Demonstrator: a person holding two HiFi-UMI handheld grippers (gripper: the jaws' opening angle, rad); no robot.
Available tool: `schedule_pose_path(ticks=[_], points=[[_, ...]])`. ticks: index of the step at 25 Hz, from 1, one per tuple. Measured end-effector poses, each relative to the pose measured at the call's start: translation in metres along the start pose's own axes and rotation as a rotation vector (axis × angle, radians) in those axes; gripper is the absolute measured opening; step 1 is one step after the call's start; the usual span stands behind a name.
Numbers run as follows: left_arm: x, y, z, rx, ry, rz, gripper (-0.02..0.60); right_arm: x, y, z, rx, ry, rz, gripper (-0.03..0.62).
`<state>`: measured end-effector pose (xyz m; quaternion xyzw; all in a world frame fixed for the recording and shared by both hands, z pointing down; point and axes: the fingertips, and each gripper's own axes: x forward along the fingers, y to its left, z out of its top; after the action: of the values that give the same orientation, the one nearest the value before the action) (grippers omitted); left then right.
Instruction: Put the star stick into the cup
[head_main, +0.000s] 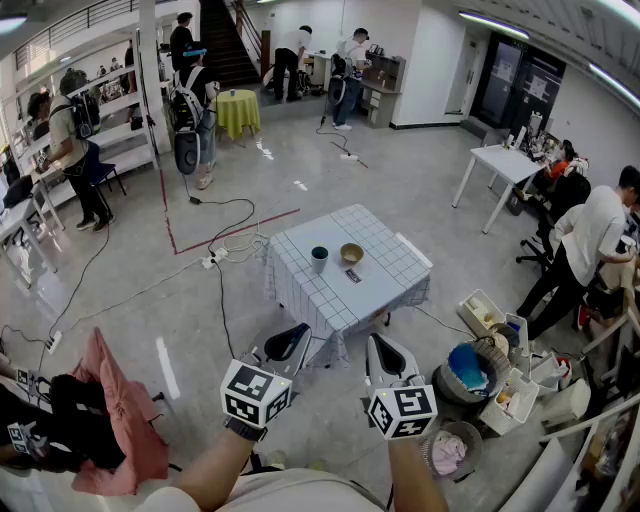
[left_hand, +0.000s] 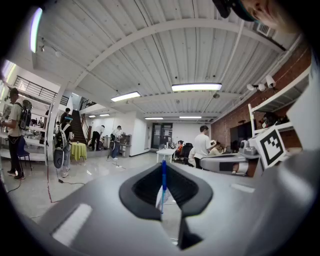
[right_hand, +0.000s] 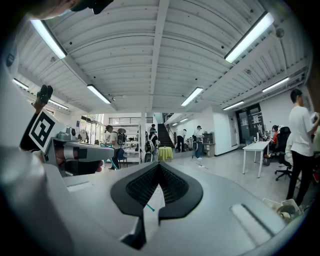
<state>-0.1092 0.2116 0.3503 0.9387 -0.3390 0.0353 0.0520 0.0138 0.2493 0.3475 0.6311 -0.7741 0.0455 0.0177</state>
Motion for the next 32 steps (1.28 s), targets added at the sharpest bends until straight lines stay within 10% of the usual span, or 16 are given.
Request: schedule_pose_path(ticks=[32], points=[[0.015, -0.027, -0.003, 0.018, 0.014, 0.027, 0.021, -0.022, -0.031, -0.003, 0.063, -0.024, 0.034, 0.011]])
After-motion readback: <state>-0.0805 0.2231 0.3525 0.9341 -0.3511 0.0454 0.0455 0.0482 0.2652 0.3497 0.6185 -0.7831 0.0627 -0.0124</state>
